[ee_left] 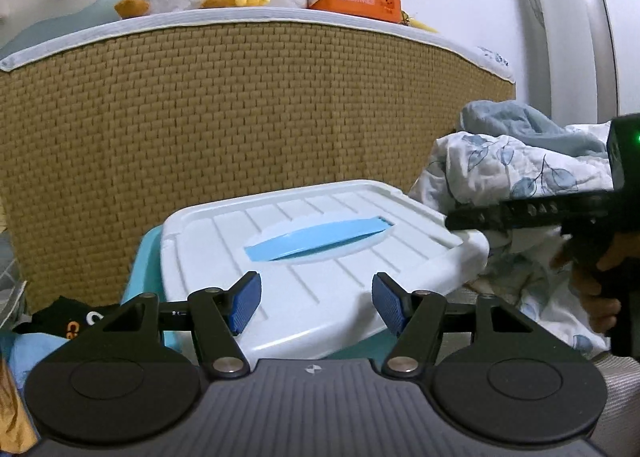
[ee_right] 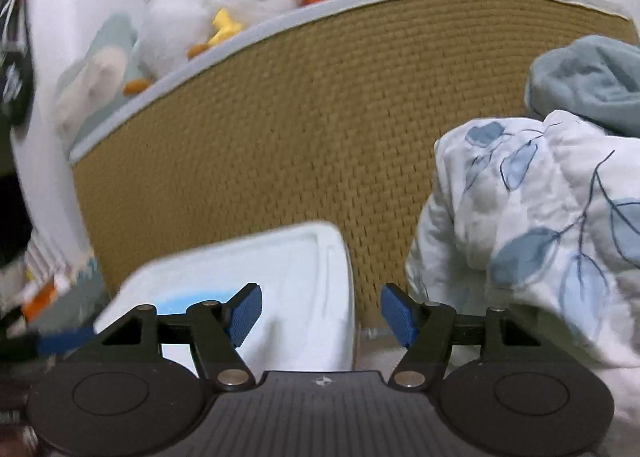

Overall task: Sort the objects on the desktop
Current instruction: 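Lower the lid onto the bin rim and open both grippers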

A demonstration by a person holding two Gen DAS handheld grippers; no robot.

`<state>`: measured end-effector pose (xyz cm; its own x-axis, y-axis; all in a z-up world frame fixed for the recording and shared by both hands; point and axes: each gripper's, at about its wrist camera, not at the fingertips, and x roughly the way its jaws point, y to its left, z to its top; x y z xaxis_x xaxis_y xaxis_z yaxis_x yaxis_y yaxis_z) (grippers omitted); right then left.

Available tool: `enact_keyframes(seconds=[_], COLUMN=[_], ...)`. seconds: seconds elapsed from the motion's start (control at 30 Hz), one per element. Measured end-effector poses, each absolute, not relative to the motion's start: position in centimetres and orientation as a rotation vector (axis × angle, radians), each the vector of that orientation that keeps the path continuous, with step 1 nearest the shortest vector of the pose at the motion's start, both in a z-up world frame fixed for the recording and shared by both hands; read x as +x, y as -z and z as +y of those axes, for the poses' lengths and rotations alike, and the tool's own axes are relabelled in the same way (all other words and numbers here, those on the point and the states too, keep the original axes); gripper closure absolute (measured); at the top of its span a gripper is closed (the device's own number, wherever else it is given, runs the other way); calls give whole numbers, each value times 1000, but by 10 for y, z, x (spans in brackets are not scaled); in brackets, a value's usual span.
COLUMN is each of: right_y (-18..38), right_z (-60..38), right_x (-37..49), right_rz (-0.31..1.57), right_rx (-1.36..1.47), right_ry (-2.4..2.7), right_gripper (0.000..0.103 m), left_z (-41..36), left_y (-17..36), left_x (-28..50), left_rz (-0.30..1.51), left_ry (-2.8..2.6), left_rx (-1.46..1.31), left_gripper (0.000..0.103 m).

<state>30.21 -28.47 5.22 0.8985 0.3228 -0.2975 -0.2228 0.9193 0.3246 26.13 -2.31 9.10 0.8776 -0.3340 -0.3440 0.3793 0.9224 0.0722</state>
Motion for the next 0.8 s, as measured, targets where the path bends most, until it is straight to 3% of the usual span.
enact_keyframes(seconds=[0.4,0.8], right_y=[-52,-51], right_z=[-259,-218], right_x=[291,281], right_rz=[433,357], right_rx=[256,87], right_ry=[-481,-380], right_gripper=[31,31], left_z=[-23,12], left_y=[-84,-79], left_x=[254,269], left_rz=[314,318], left_ry=[263,171], left_rx=[220,25], left_gripper=[33,33])
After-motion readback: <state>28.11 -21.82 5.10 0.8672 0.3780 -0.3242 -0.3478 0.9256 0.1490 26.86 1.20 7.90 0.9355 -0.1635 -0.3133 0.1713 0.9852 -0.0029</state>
